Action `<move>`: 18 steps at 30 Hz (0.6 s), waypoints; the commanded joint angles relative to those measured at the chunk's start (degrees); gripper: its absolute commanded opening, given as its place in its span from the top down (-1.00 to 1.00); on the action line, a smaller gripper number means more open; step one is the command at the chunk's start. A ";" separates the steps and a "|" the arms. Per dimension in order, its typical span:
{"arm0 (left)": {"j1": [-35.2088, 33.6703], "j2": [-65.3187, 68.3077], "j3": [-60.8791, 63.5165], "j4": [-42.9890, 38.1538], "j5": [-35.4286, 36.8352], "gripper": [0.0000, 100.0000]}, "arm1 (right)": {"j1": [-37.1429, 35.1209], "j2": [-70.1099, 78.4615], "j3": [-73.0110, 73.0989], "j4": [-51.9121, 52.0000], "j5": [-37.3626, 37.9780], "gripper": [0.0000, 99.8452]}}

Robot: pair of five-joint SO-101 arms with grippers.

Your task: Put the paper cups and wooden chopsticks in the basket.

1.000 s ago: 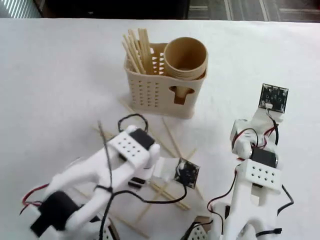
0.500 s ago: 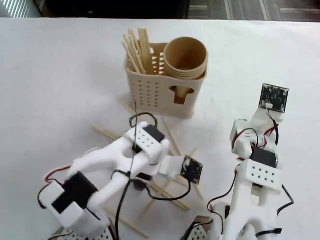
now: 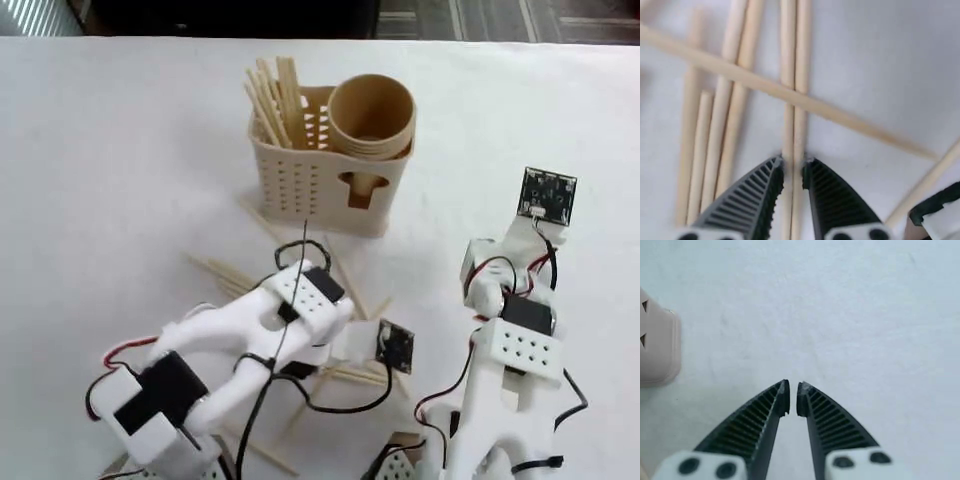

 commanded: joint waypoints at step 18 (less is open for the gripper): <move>-26.68 0.66 -1.58 9.67 -10.73 0.96 | 0.66 -1.89 -1.85 -0.40 0.00 0.92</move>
